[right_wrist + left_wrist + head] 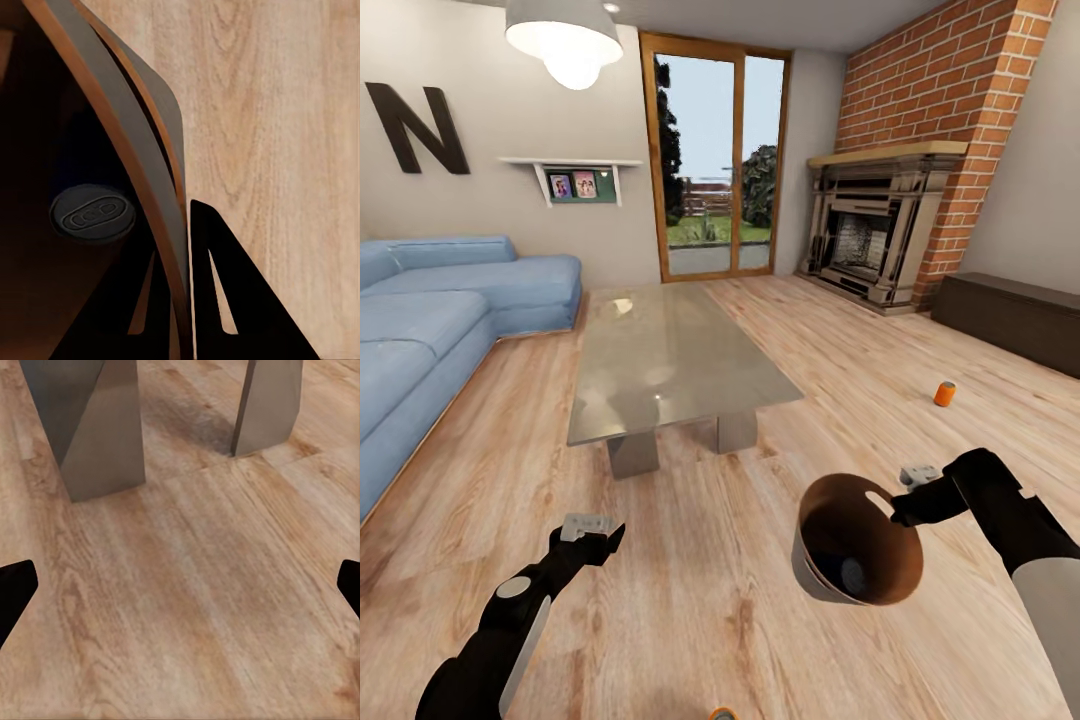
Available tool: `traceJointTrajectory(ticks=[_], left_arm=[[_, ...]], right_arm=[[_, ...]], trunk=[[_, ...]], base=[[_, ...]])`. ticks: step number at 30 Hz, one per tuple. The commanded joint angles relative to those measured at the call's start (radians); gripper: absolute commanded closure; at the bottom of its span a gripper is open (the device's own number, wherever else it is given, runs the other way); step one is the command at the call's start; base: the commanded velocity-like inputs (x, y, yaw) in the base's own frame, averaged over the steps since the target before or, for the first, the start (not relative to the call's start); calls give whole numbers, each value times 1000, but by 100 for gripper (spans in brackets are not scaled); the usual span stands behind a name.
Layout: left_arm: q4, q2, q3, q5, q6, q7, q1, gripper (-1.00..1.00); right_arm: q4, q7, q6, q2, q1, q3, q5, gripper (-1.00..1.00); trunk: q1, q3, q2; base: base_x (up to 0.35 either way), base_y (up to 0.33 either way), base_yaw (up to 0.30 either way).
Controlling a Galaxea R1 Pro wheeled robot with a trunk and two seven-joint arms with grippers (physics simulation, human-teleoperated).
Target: Put the three can of soda from the living room inside the tash can in the kitchen.
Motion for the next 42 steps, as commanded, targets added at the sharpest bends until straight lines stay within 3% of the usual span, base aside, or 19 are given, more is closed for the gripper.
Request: traceJointTrajectory(ticks=[1,22,28,33,36,42], left_arm=[[1,0,0,-1,0,0,0,-100],[60,-9,-35,-1,2,9,-1,-100],[116,-36,-43,-1,3,7,-2,-100],[167,-48,-134,-1,14,6,-3,-100],[181,-49,-164,-1,16,6,-3,-100],[188,-49,-178,-1,18,-3,-3,-100]], right_arm=[[1,6,11,1,2,-1,-21,100],[7,-1,11,-4,7,-3,-20,100],[43,-2,11,-4,6,-7,-9,100],[63,-5,11,-4,7,-9,-8,100],[67,-9,11,-3,7,-9,-8,100],[83,-72,11,3,7,-9,-6,100]], trunk=[[0,0,0],[0,0,0],[0,0,0],[0,0,0],[0,0,0],[0,0,0]], base=[[-165,-6,0],[-209,-173,0],[177,-191,0],[177,-232,0],[74,-188,0],[11,-30,0]])
